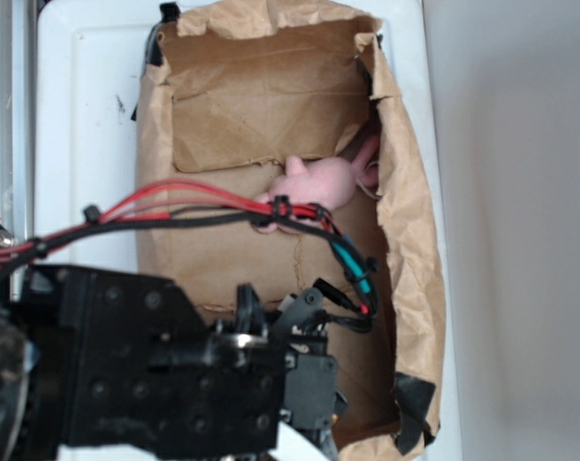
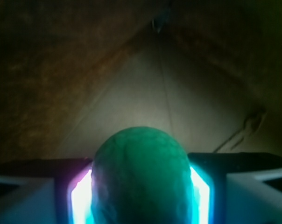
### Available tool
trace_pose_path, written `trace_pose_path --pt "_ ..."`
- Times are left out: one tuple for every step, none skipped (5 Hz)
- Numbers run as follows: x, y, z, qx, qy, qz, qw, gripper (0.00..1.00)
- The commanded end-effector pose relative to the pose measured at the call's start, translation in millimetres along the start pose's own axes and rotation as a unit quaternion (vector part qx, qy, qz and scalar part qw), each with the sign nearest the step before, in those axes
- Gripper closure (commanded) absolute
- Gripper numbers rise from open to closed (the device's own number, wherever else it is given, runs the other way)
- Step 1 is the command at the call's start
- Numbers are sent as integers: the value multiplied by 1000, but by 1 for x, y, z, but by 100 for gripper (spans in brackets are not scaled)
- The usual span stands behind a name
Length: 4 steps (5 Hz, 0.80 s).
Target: Grab the green ball.
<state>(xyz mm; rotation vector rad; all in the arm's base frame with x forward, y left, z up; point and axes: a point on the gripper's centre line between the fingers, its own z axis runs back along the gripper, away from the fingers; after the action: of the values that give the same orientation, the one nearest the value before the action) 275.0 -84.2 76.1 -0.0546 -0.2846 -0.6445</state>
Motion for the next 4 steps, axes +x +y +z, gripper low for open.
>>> trace_pose_path --pt "26 36 39 22 -39 129 991 100" --pt "24 47 46 27 -36 149 988 100" --pt "13 67 52 58 -20 189 980 100" --pt "-4 91 55 100 -8 202 974 100"
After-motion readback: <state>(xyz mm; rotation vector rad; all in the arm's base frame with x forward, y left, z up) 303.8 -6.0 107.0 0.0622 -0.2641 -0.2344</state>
